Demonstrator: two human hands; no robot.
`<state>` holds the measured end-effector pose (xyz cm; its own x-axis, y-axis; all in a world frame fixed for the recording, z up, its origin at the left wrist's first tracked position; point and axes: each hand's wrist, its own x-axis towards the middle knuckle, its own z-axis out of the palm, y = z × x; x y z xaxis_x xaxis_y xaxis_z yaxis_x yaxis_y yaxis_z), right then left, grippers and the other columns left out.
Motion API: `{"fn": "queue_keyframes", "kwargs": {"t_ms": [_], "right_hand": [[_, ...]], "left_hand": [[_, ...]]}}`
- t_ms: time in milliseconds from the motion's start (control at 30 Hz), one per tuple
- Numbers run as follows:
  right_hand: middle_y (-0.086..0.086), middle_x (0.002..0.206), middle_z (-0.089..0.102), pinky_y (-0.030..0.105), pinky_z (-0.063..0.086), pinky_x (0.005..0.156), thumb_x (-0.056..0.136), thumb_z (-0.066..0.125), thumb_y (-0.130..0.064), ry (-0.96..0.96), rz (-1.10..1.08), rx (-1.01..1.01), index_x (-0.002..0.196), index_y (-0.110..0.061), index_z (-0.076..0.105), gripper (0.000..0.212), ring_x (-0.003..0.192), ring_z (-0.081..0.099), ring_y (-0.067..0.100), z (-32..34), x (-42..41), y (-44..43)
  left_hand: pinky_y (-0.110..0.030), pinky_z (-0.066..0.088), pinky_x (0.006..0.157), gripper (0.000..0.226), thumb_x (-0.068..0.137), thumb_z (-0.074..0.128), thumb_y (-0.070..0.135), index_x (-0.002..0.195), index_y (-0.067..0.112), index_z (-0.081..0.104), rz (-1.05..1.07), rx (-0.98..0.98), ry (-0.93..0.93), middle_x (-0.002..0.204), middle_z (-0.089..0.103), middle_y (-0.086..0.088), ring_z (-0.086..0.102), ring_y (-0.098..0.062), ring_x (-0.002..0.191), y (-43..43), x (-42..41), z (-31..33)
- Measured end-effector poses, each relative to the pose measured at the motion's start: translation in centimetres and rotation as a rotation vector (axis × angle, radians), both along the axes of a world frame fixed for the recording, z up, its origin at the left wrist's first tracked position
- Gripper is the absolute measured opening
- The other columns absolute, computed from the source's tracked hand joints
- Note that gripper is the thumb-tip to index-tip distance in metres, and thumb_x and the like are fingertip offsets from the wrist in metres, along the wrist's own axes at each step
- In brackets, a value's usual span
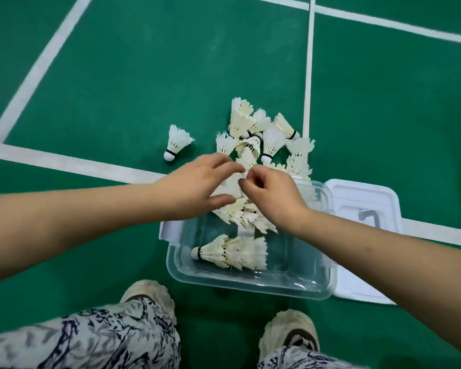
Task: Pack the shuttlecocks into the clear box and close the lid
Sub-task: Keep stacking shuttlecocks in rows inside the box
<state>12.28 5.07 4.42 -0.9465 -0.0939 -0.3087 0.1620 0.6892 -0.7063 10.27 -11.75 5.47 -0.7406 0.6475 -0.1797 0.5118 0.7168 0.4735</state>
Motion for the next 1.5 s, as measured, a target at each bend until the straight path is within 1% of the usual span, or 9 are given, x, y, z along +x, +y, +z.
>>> {"fn": "queue_keyframes", "kwargs": {"t_ms": [200,367,500,633,800,967,1133,1367,1500], "right_hand": [[-0.004,0.055,0.043,0.032,0.034,0.058,0.089,0.052,-0.024,0.088,0.023,-0.003,0.058,-0.02,0.039,0.033,0.054,0.037,0.014,-0.5,-4.7,-0.7],[-0.001,0.06,0.048,0.039,0.048,0.064,0.09,0.051,-0.024,0.08,0.006,-0.04,0.065,-0.015,0.045,0.027,0.06,0.043,0.018,-1.7,-6.6,-0.8],[0.0,0.062,0.049,0.031,0.036,0.059,0.09,0.052,-0.025,0.072,0.017,-0.034,0.071,-0.01,0.05,0.024,0.059,0.041,0.016,-2.7,-7.1,-0.6],[-0.001,0.06,0.047,0.03,0.035,0.06,0.09,0.053,-0.025,0.049,0.009,-0.056,0.069,-0.012,0.049,0.025,0.059,0.04,0.016,-3.4,-7.1,-0.6],[-0.002,0.059,0.045,0.03,0.034,0.059,0.089,0.053,-0.025,0.048,-0.001,-0.057,0.067,-0.014,0.047,0.025,0.057,0.038,0.014,-3.2,-7.0,-0.3],[-0.001,0.063,0.049,0.031,0.036,0.06,0.089,0.052,-0.025,0.043,0.008,-0.056,0.072,-0.011,0.052,0.022,0.06,0.04,0.015,-2.6,-6.2,0.0],[-0.002,0.06,0.048,0.03,0.036,0.06,0.089,0.052,-0.024,0.063,0.008,-0.066,0.072,-0.009,0.053,0.023,0.059,0.04,0.015,-1.4,-5.4,0.3],[-0.007,0.057,0.044,0.029,0.033,0.055,0.09,0.052,-0.026,0.126,0.033,-0.003,0.059,-0.023,0.038,0.034,0.054,0.038,0.009,0.7,-3.5,0.7],[-0.009,0.06,0.048,0.03,0.037,0.058,0.091,0.054,-0.03,0.184,0.064,0.045,0.07,-0.026,0.041,0.025,0.057,0.042,0.007,2.2,-2.3,1.1]], "left_hand": [[-0.032,0.029,0.105,0.05,0.09,0.052,0.033,0.136,0.018,0.038,0.214,-0.017,0.049,0.136,0.041,-0.009,0.038,-0.024,0.127,-1.3,-6.3,-2.5],[-0.041,0.033,0.105,0.049,0.091,0.05,0.03,0.136,0.014,0.038,0.4,-0.207,0.02,0.138,0.04,-0.015,0.038,-0.032,0.126,-4.9,-11.2,-6.7],[-0.045,0.035,0.105,0.053,0.091,0.051,0.031,0.138,0.014,0.035,0.407,-0.311,-0.018,0.14,0.04,-0.014,0.036,-0.032,0.129,-6.8,-13.1,-9.2],[-0.05,0.036,0.103,0.053,0.091,0.052,0.027,0.139,0.013,0.033,0.359,-0.4,-0.053,0.139,0.041,-0.015,0.034,-0.034,0.129,-7.1,-14.1,-10.7],[-0.048,0.038,0.098,0.032,0.092,0.05,0.023,0.123,0.014,0.053,0.304,-0.458,0.031,0.121,0.052,-0.015,0.036,-0.035,0.121,-6.8,-14.4,-11.0],[-0.04,0.036,0.091,0.021,0.092,0.046,0.015,0.102,0.009,0.064,0.228,-0.419,0.065,0.101,0.059,-0.017,0.047,-0.035,0.1,-7.0,-13.5,-10.7],[-0.037,0.036,0.085,0.021,0.092,0.048,0.011,0.1,0.002,0.065,0.248,-0.273,0.095,0.1,0.059,-0.02,0.049,-0.036,0.099,-6.1,-11.8,-8.7],[-0.039,0.043,0.071,0.014,0.085,0.056,0.006,0.085,-0.001,0.068,0.158,-0.008,0.399,0.081,0.063,-0.02,0.055,-0.039,0.08,-4.1,-8.3,-3.2],[-0.034,0.04,0.074,0.022,0.087,0.053,0.017,0.086,0.002,0.068,0.098,0.083,0.448,0.08,0.063,-0.014,0.055,-0.035,0.082,-1.6,-5.7,0.0]]}}
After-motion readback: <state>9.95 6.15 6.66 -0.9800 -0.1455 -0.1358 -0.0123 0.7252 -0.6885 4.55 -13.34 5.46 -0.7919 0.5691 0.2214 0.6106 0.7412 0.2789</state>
